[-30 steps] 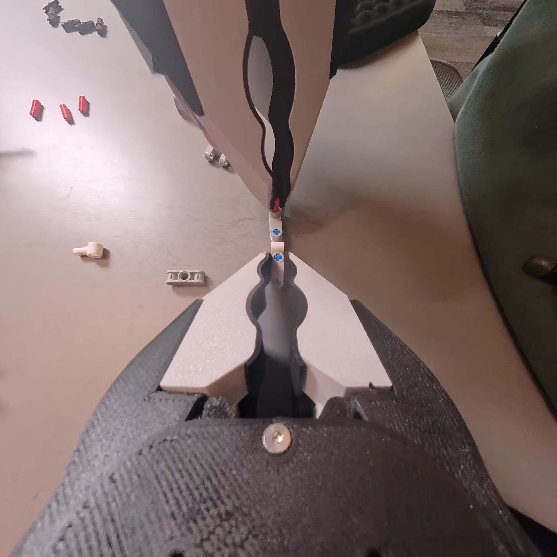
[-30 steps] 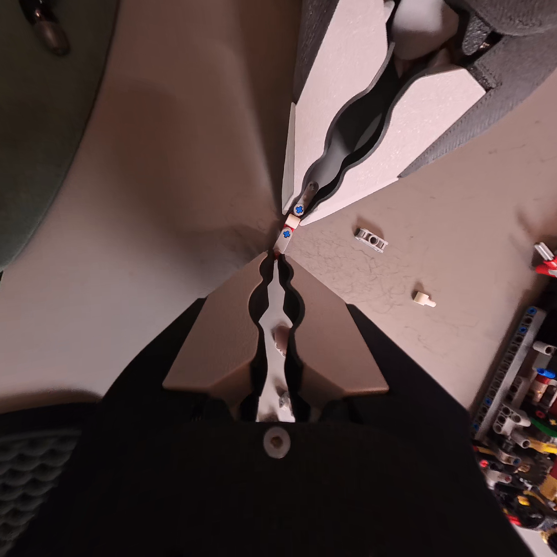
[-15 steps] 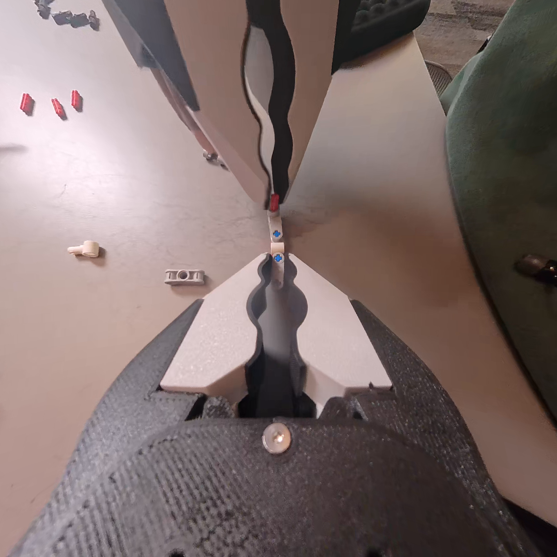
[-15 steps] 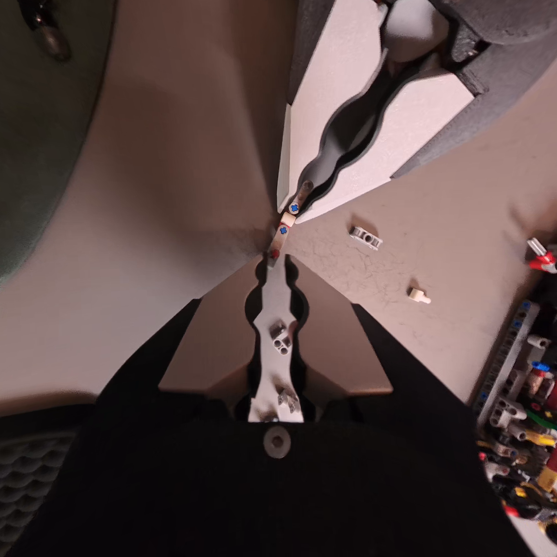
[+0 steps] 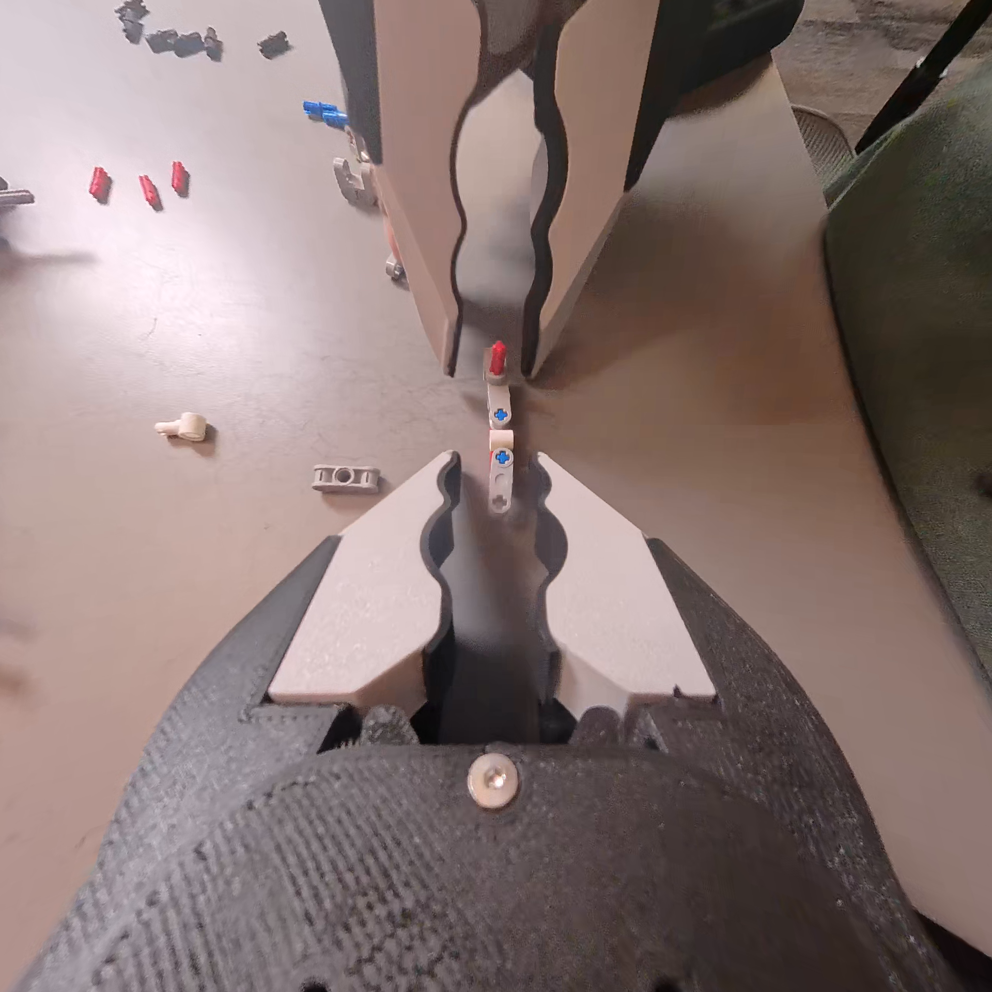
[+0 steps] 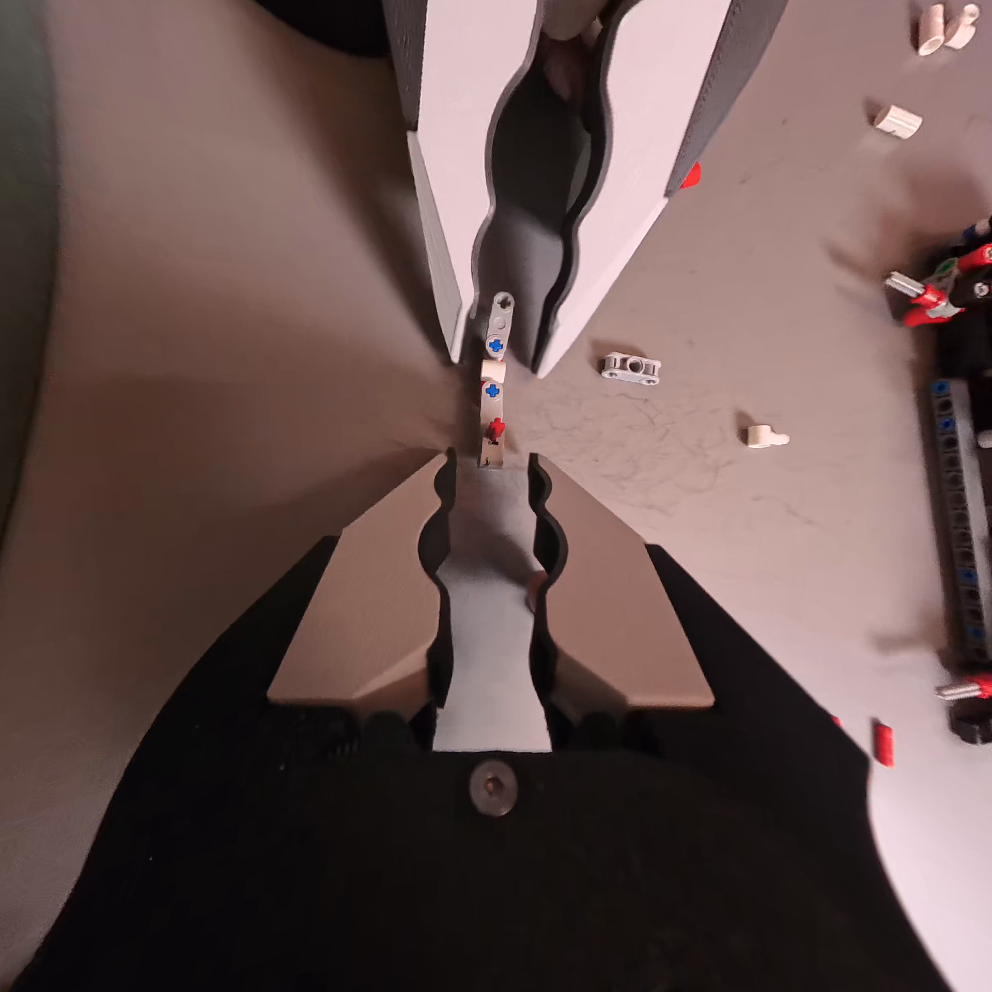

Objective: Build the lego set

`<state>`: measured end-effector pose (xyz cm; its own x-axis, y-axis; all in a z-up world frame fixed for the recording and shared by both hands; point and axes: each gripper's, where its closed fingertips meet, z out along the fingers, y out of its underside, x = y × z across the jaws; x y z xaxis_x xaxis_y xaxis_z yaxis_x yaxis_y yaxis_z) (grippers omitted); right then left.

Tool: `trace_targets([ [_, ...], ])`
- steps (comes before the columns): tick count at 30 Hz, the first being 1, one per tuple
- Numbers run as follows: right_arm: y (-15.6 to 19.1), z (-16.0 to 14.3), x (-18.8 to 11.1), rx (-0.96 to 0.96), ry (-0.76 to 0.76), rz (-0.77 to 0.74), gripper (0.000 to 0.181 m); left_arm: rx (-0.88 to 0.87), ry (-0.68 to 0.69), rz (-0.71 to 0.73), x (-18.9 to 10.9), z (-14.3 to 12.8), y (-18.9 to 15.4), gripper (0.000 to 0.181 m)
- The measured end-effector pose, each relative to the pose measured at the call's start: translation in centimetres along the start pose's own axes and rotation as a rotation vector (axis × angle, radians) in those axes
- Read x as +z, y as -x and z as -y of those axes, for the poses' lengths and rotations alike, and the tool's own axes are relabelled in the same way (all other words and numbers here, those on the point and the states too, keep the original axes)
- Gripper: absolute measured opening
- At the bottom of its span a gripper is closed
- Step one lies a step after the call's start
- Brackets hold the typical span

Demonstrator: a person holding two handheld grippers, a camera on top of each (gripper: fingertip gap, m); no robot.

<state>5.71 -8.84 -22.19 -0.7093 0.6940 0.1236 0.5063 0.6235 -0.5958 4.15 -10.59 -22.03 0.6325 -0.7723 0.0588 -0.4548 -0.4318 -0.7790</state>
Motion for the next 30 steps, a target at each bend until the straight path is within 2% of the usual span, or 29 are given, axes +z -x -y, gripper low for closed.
trace_targets([
  [4, 0.1, 0.2, 0.4, -0.007, -0.029, -0.015, 0.021, -0.009, -0.048, 0.027, 0.2, 1.1, 0.0, 0.029],
  [7, 0.0, 0.2, 0.4, -0.012, -0.043, -0.031, 0.021, 0.019, -0.001, 0.044, 1.5, 1.2, -0.1, 0.029],
  [9, 0.0, 0.3, 0.4, -0.016, -0.052, -0.041, 0.021, 0.035, 0.022, 0.063, 2.1, 1.2, 0.0, 0.025],
  [12, 0.0, 0.4, 0.3, -0.013, -0.080, -0.054, 0.021, 0.048, 0.026, 0.071, 2.3, 1.4, 0.1, 0.006],
  [16, -0.2, 0.9, -0.3, -0.046, -0.174, -0.100, 0.024, 0.002, 0.024, 0.040, 2.1, 1.3, 0.3, 0.006],
  [24, -1.1, 4.3, -4.2, -0.311, -0.376, -0.303, 0.045, -0.185, -0.079, -0.175, -1.1, 4.3, 0.2, 0.006],
  [30, -1.8, 6.8, -6.8, -0.555, -0.362, -0.458, 0.054, -0.123, -0.022, -0.192, -3.7, 7.0, 0.1, 0.006],
])
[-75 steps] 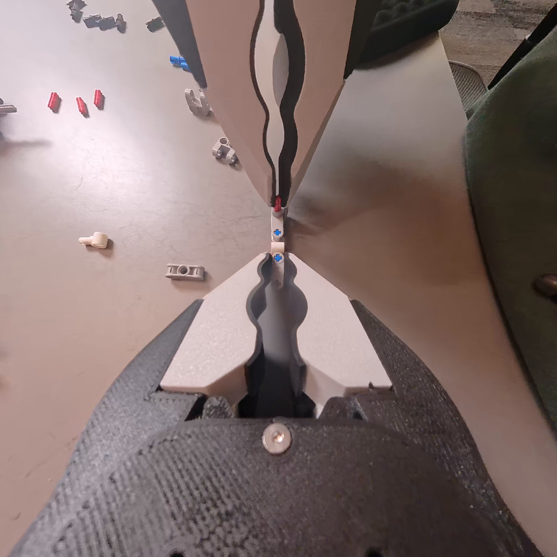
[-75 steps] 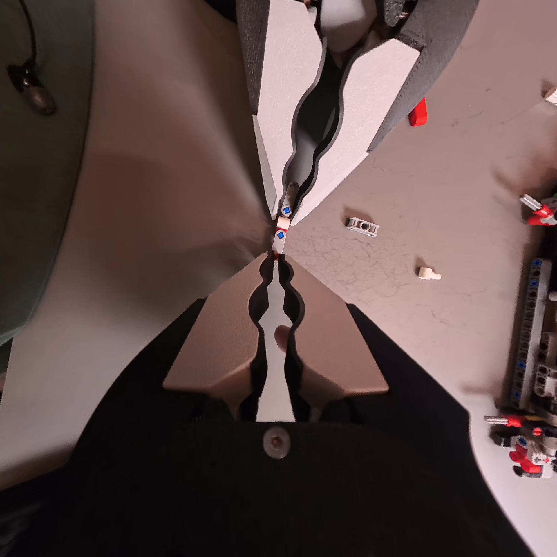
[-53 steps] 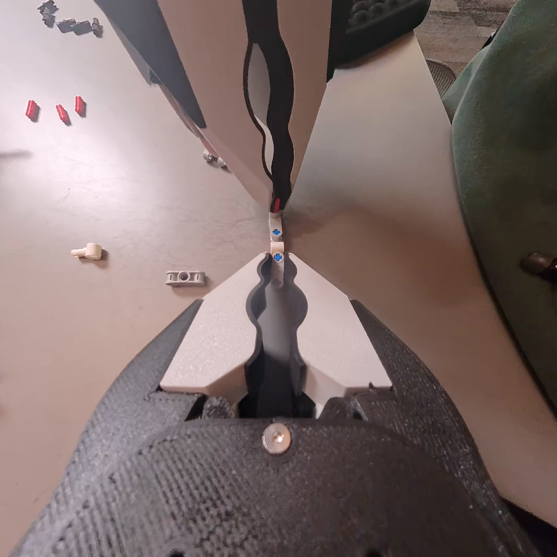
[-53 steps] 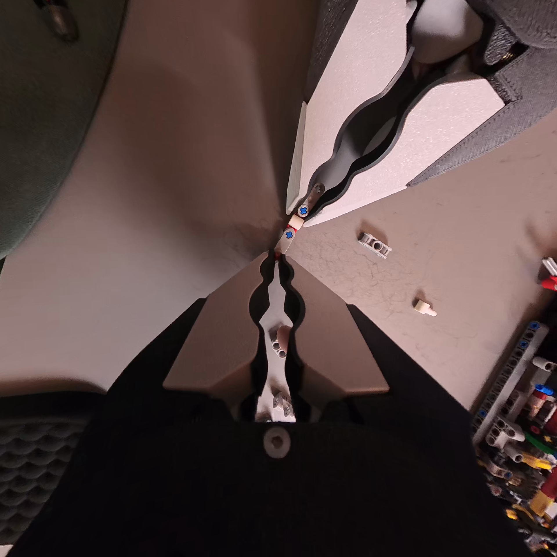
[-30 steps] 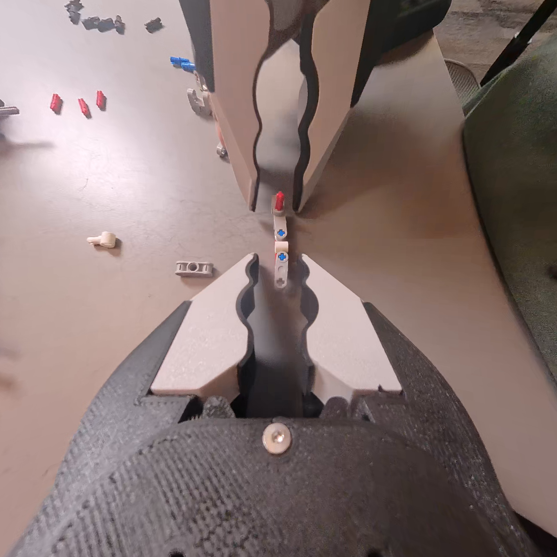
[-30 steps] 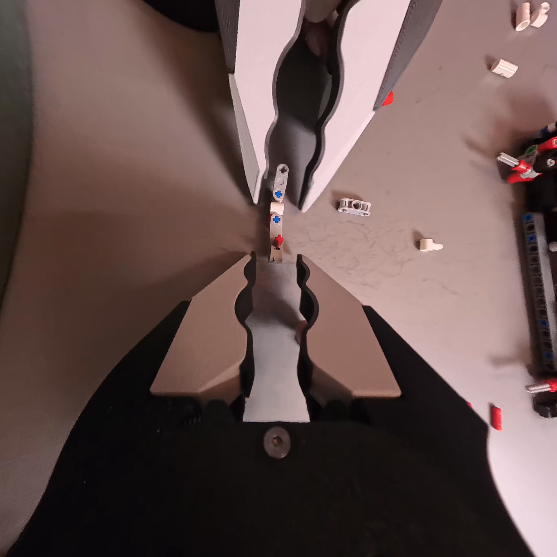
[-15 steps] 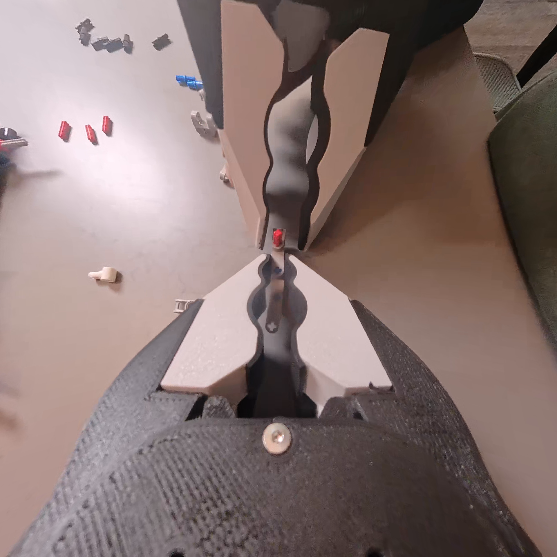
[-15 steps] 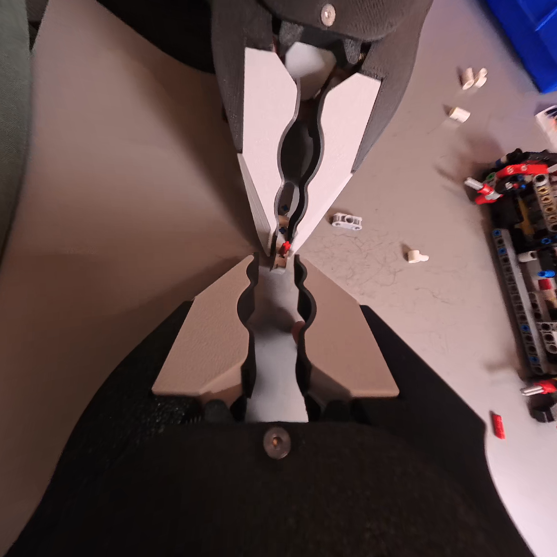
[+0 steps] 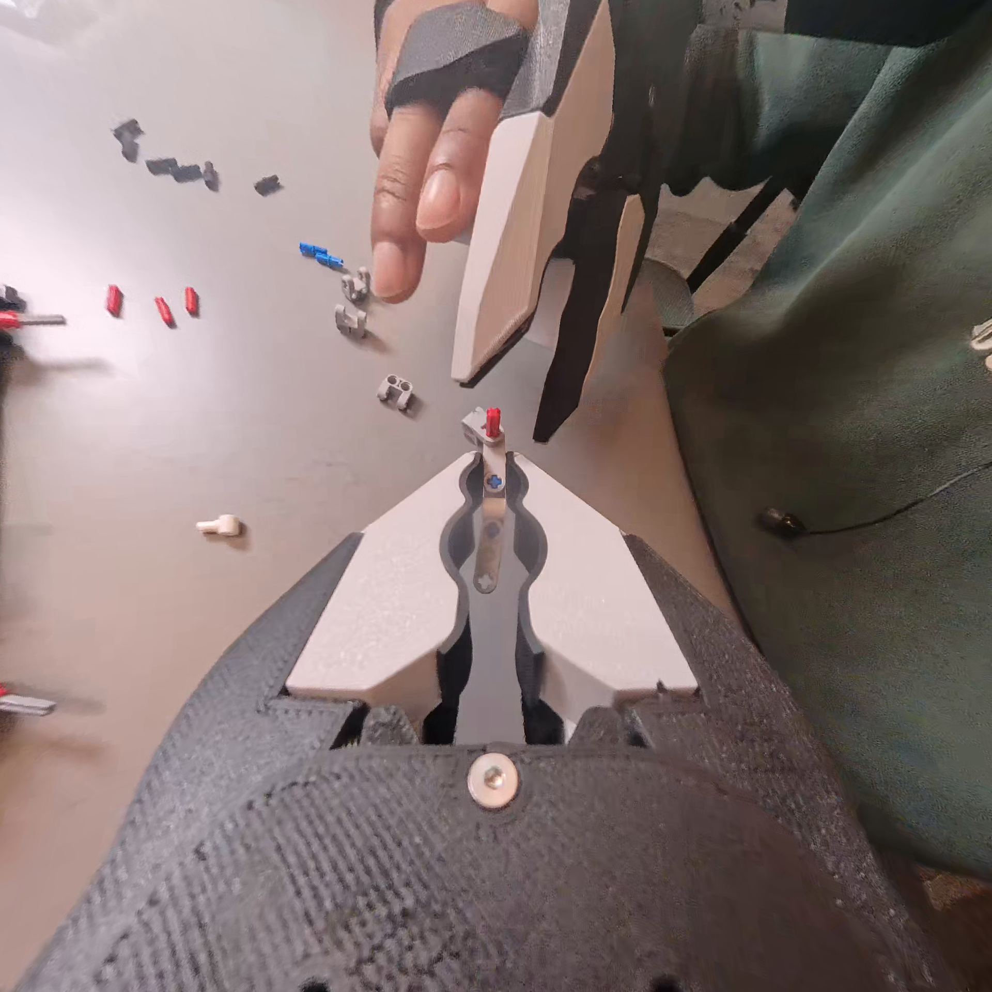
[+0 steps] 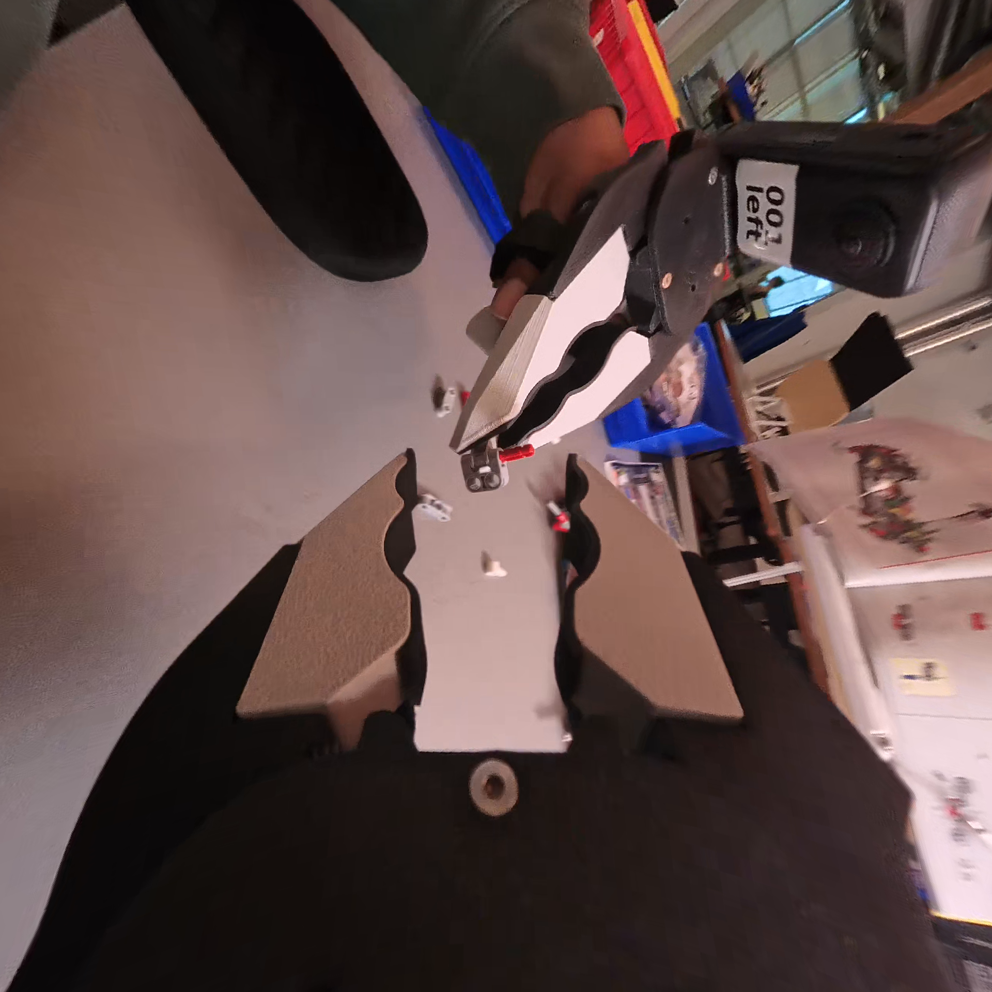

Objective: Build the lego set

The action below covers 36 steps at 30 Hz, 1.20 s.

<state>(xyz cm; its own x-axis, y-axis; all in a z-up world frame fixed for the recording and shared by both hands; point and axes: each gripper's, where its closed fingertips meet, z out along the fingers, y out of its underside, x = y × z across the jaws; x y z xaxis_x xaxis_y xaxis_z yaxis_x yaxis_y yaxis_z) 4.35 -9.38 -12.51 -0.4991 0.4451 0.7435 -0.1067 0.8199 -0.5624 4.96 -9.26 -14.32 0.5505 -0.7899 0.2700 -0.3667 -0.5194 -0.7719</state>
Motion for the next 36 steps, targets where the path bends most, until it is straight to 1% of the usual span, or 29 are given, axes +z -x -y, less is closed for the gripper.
trace_targets([
  [5, -2.8, 1.3, -1.0, -0.074, -0.034, -0.052, 0.051, 0.130, 0.058, 0.111, -2.0, 2.5, -0.2, 0.006],
  [9, -4.7, 2.3, -1.9, -0.001, -0.100, -0.050, 0.045, 0.228, 0.066, 0.190, -3.7, 4.9, -0.9, 0.006],
  [14, -5.6, 3.8, -3.0, 0.043, -0.154, -0.074, 0.035, 0.241, 0.054, 0.233, -5.0, 6.8, -1.6, 0.006],
  [19, -5.9, 4.7, -3.7, 0.066, -0.168, -0.104, 0.029, 0.218, 0.037, 0.242, -5.3, 7.2, -2.1, 0.006],
  [24, -5.9, 5.4, -4.1, 0.090, -0.181, -0.109, 0.028, 0.211, 0.033, 0.236, -5.0, 7.0, -2.5, 0.006],
  [28, -5.2, 4.6, -3.2, 0.207, -0.177, -0.016, 0.040, 0.219, 0.037, 0.225, -4.4, 6.7, -2.8, 0.006],
  [31, -4.5, 4.2, -2.7, 0.271, -0.188, 0.041, 0.039, 0.216, 0.034, 0.222, -4.1, 6.6, -2.8, 0.006],
  [36, -4.3, 4.1, -2.8, 0.300, -0.201, 0.042, 0.034, 0.196, 0.028, 0.226, -4.0, 6.2, -2.4, 0.006],
])
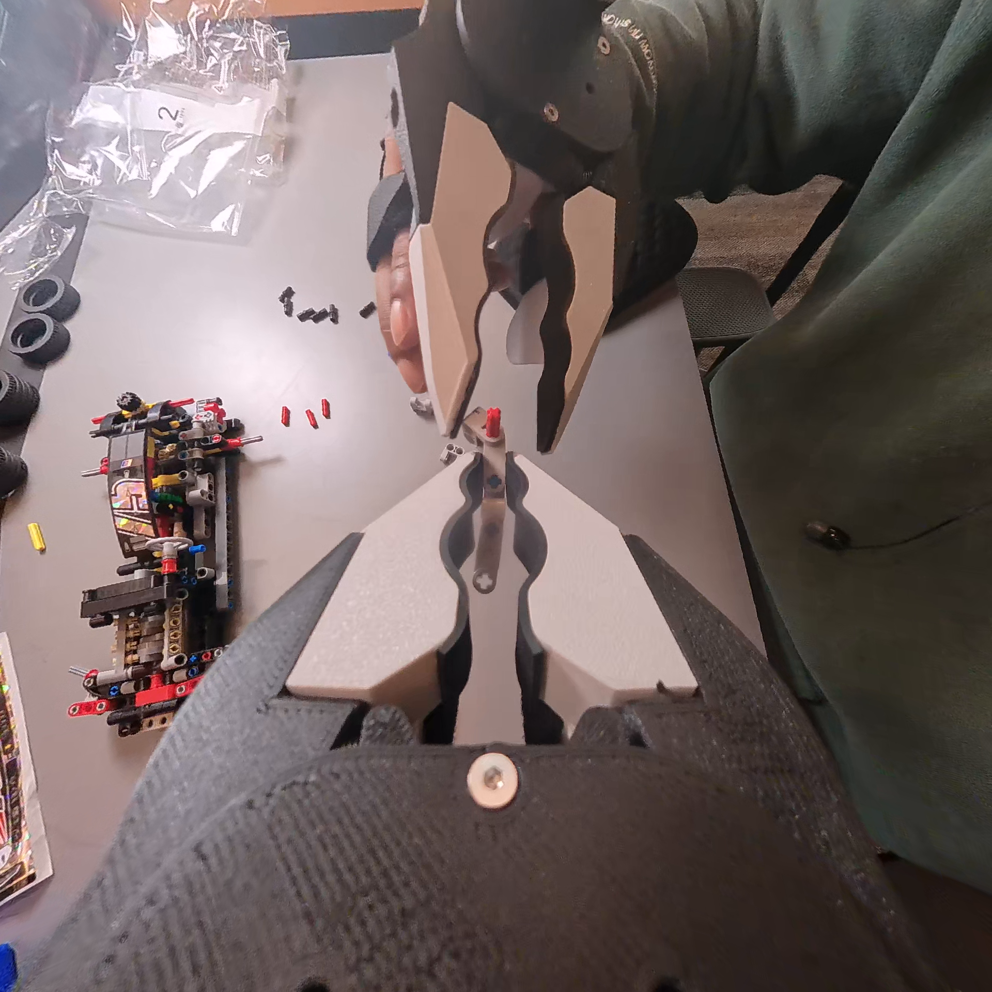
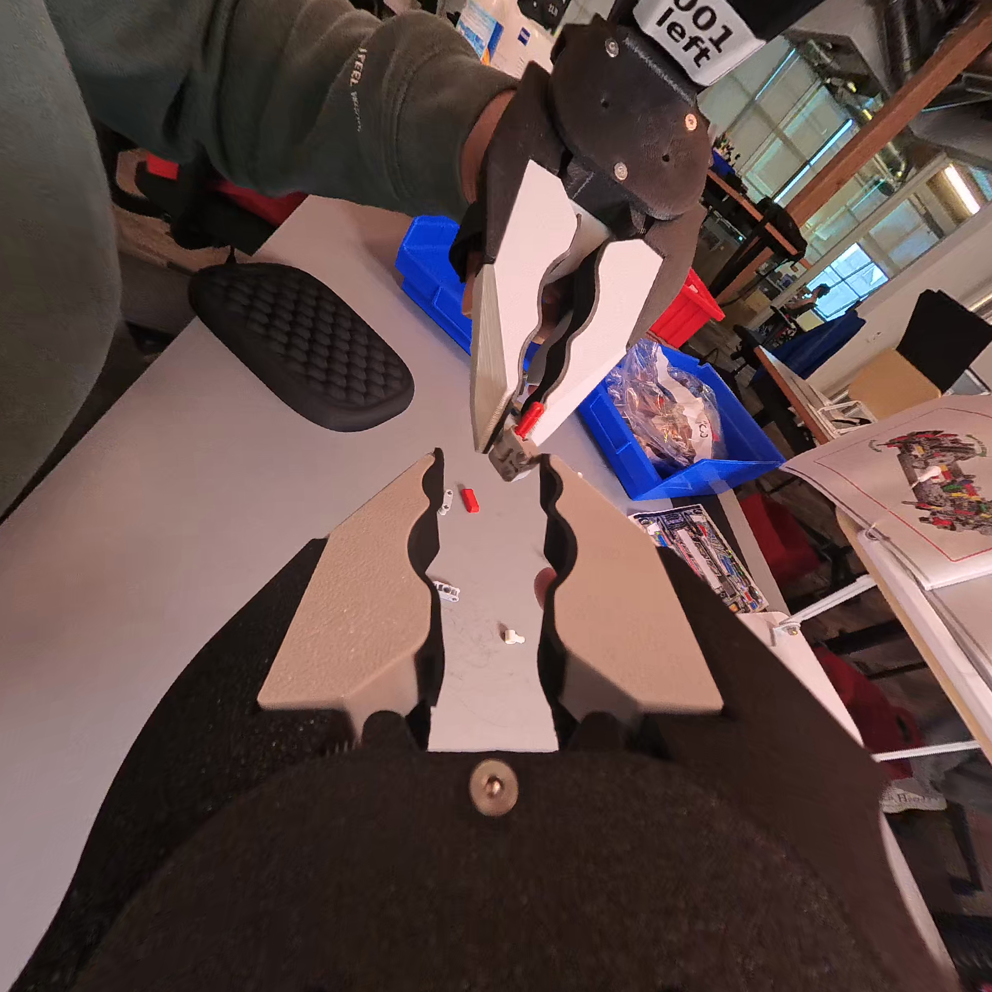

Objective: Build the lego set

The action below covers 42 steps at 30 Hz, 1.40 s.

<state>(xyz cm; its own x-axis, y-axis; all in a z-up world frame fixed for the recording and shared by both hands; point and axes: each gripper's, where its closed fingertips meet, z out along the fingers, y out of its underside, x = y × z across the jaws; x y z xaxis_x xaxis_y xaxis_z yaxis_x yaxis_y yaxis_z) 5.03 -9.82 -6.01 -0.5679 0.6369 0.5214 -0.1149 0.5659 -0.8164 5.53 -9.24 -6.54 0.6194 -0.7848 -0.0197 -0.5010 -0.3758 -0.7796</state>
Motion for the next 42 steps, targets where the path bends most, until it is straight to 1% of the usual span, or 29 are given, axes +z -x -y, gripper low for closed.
trace_targets([
  [18, -0.7, -0.2, -0.4, -0.023, 0.013, -0.076, 0.033, -0.031, 0.002, 0.004, 0.0, 0.3, 0.5, 0.006],
  [20, -0.9, -0.3, -0.5, 0.002, 0.007, -0.075, 0.028, -0.024, 0.006, 0.007, 0.1, 0.4, 0.5, 0.005],
  [22, -0.9, -0.4, -0.5, 0.053, -0.007, -0.042, 0.022, -0.019, 0.007, 0.010, 0.2, 0.5, 0.5, 0.006],
  [26, -1.0, -0.4, -0.8, 0.190, -0.038, 0.010, 0.017, -0.014, 0.010, 0.014, 0.2, 0.5, 0.5, 0.006],
  [32, -1.6, -0.7, -0.8, 0.291, -0.044, -0.014, 0.008, -0.035, 0.003, 0.022, 0.3, 0.5, 0.8, 0.005],
  [38, -1.8, -0.9, -1.0, 0.361, -0.046, -0.043, 0.008, -0.077, -0.006, 0.032, 0.3, 0.5, 1.2, 0.006],
  [42, -1.8, -0.8, -1.3, 0.378, -0.061, -0.025, 0.019, -0.076, -0.003, 0.034, 0.2, 0.5, 1.2, 0.006],
])
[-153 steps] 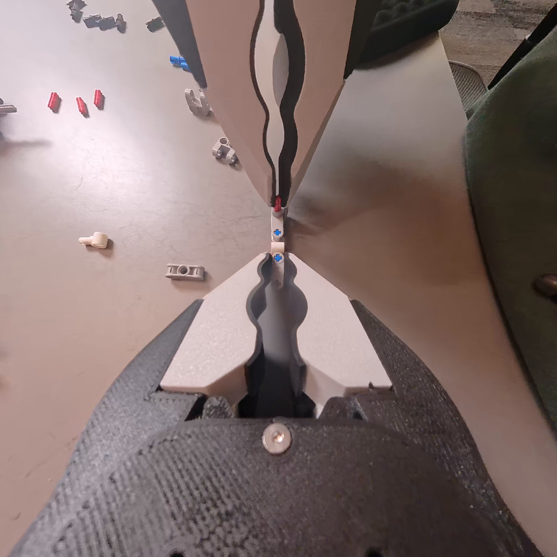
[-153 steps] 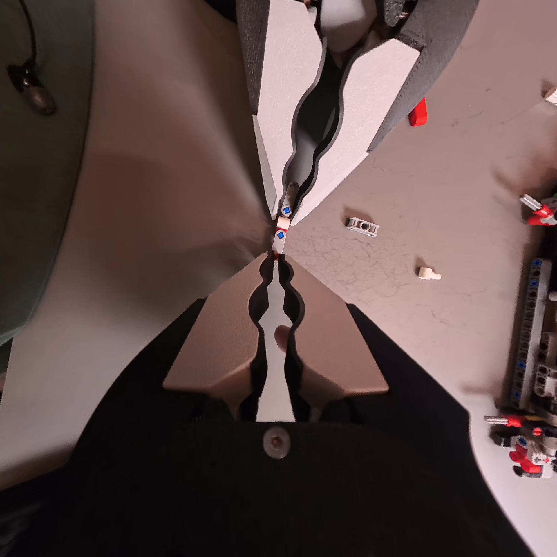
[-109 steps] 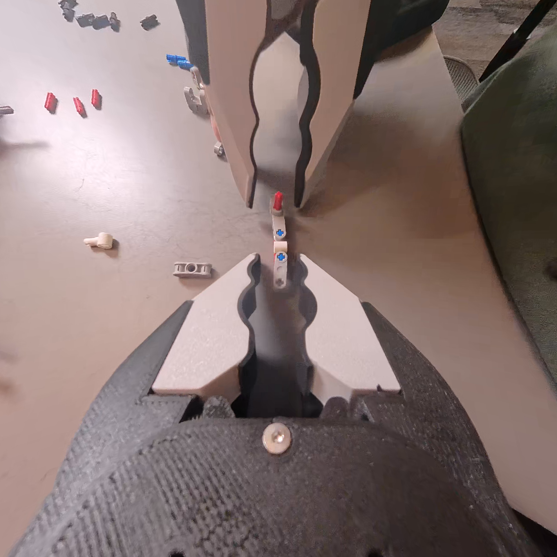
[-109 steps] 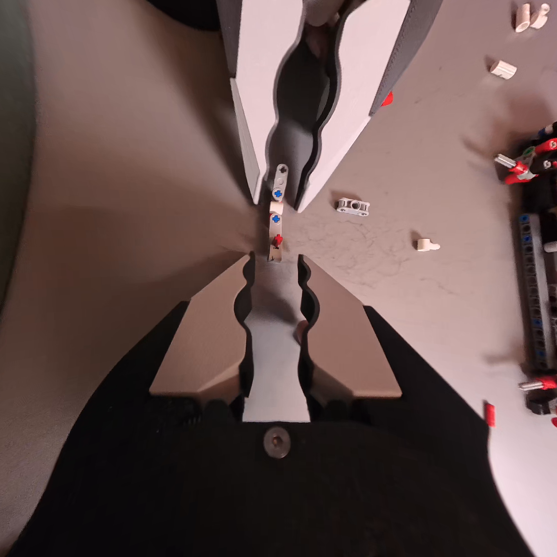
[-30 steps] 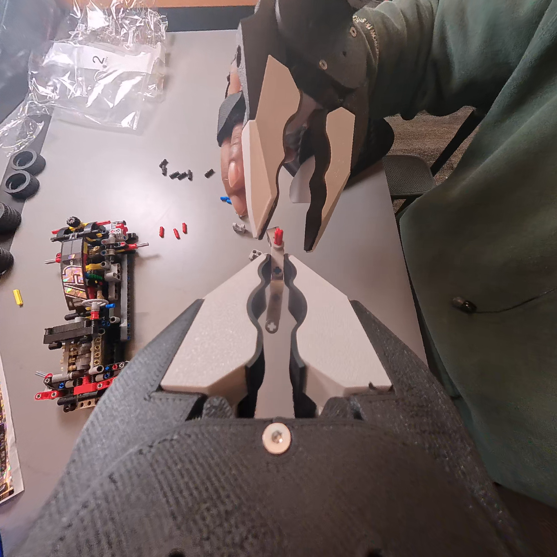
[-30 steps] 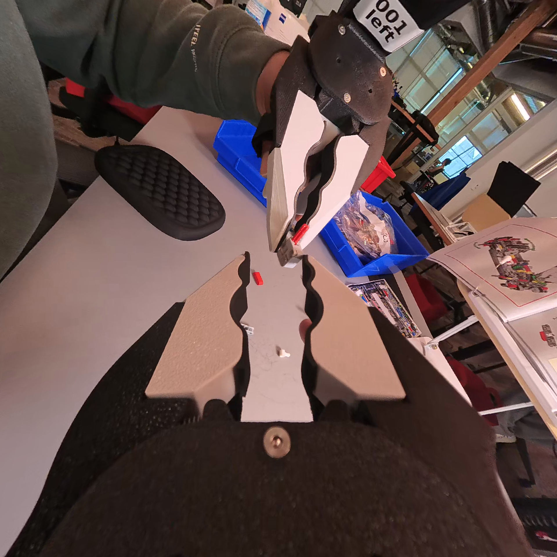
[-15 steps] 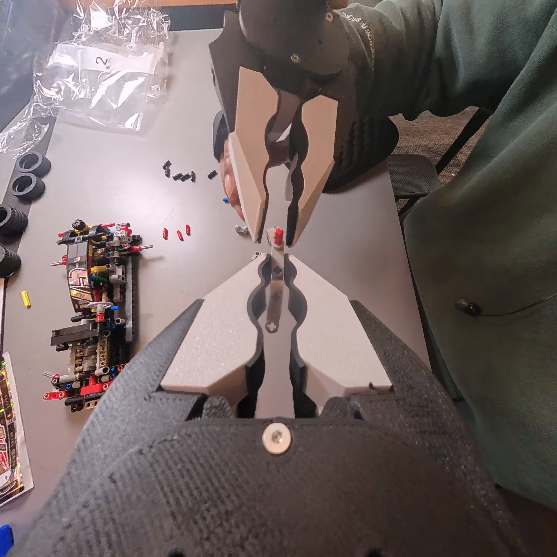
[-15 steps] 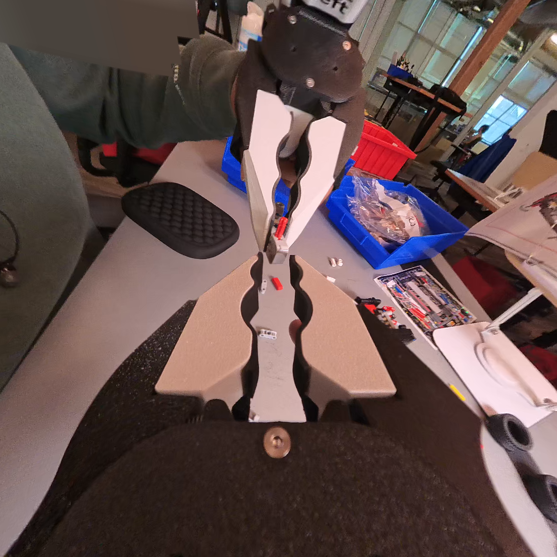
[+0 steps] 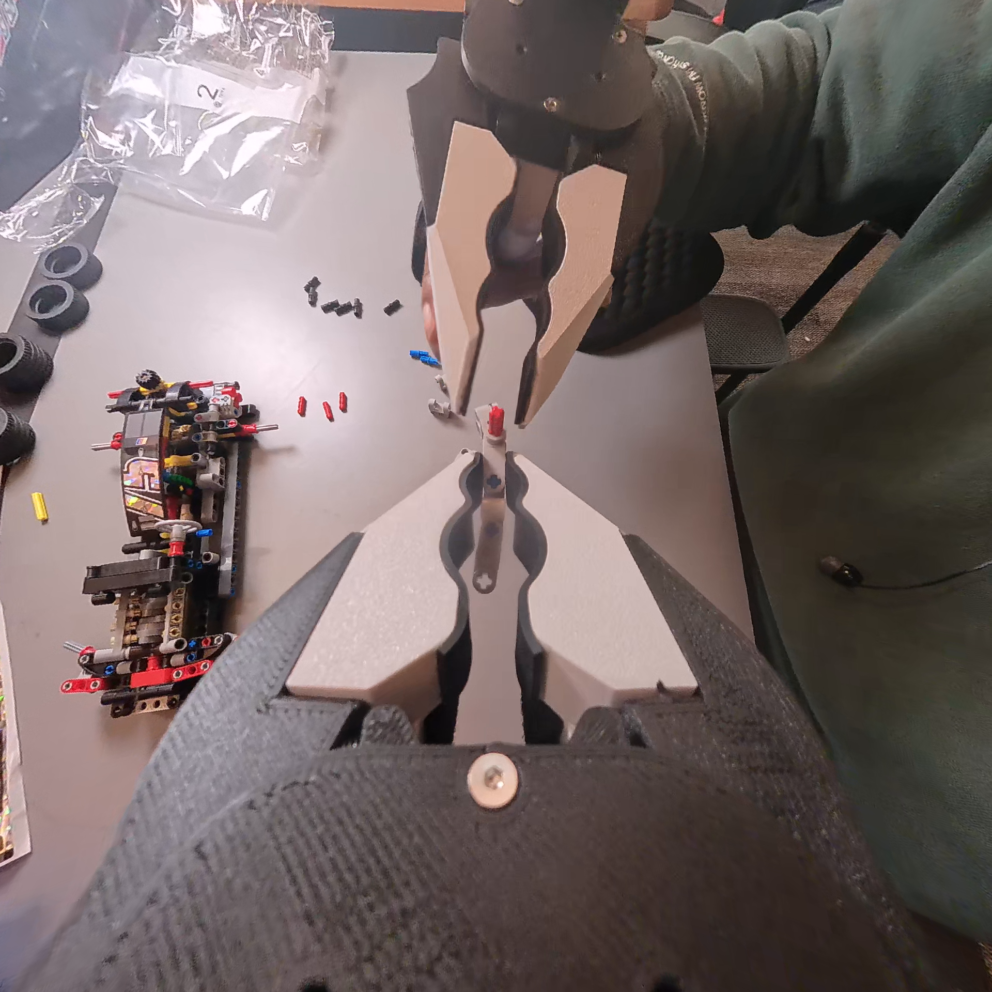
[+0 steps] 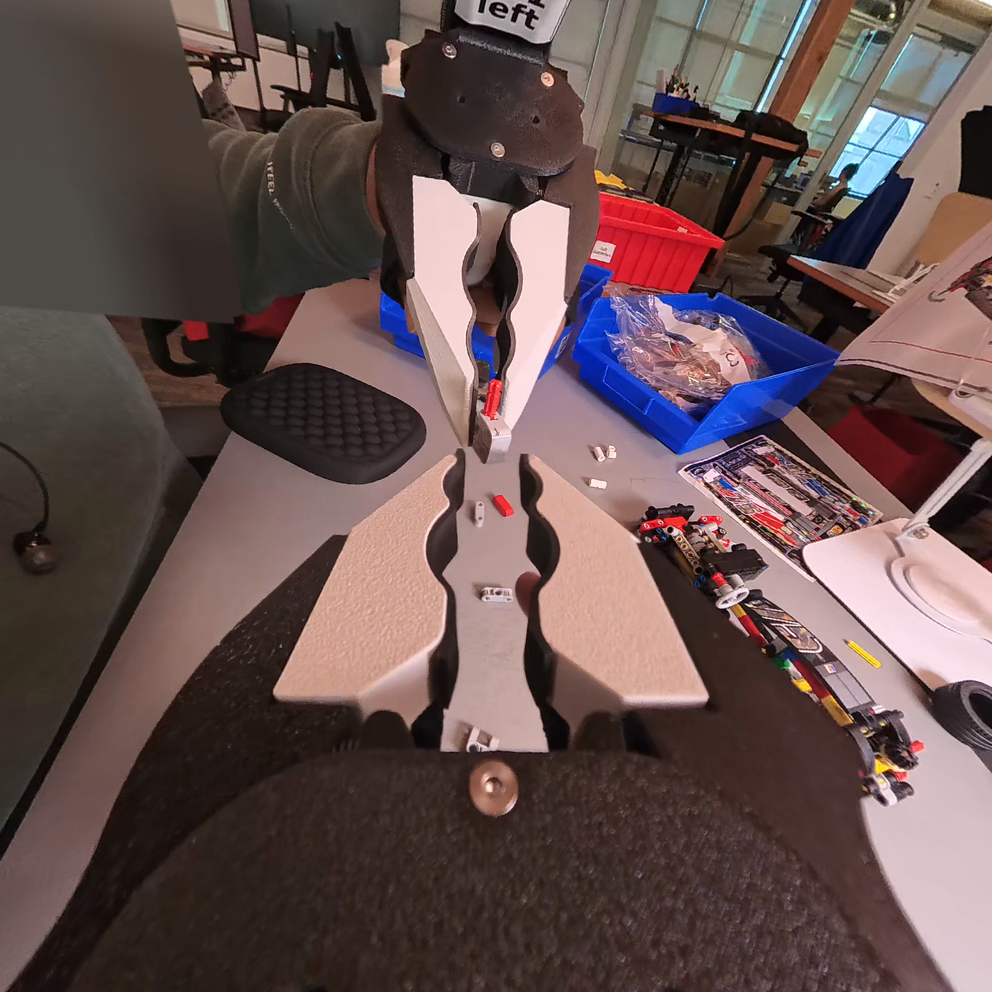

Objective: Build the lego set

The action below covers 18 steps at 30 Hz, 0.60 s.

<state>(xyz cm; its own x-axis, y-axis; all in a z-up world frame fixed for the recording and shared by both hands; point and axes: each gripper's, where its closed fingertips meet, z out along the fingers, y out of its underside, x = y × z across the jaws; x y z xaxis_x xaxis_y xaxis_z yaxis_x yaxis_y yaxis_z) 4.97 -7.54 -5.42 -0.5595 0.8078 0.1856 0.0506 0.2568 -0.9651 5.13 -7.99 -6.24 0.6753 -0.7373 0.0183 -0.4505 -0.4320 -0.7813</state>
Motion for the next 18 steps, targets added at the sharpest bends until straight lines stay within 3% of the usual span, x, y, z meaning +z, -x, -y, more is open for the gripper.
trace_targets([
  [7, 0.31, 0.43, 0.33, 0.076, -0.023, 0.138, 0.024, 0.014, 0.009, -0.005, 0.27, 0.32, -0.23, 0.006],
  [12, 0.07, 0.39, 0.41, 0.087, -0.032, 0.126, 0.010, 0.008, 0.005, 0.000, 0.21, 0.49, -0.11, 0.006],
  [18, -0.28, 0.41, 0.34, 0.095, -0.030, 0.065, 0.008, -0.012, 0.000, 0.008, 0.17, 0.57, 0.24, 0.006],
])
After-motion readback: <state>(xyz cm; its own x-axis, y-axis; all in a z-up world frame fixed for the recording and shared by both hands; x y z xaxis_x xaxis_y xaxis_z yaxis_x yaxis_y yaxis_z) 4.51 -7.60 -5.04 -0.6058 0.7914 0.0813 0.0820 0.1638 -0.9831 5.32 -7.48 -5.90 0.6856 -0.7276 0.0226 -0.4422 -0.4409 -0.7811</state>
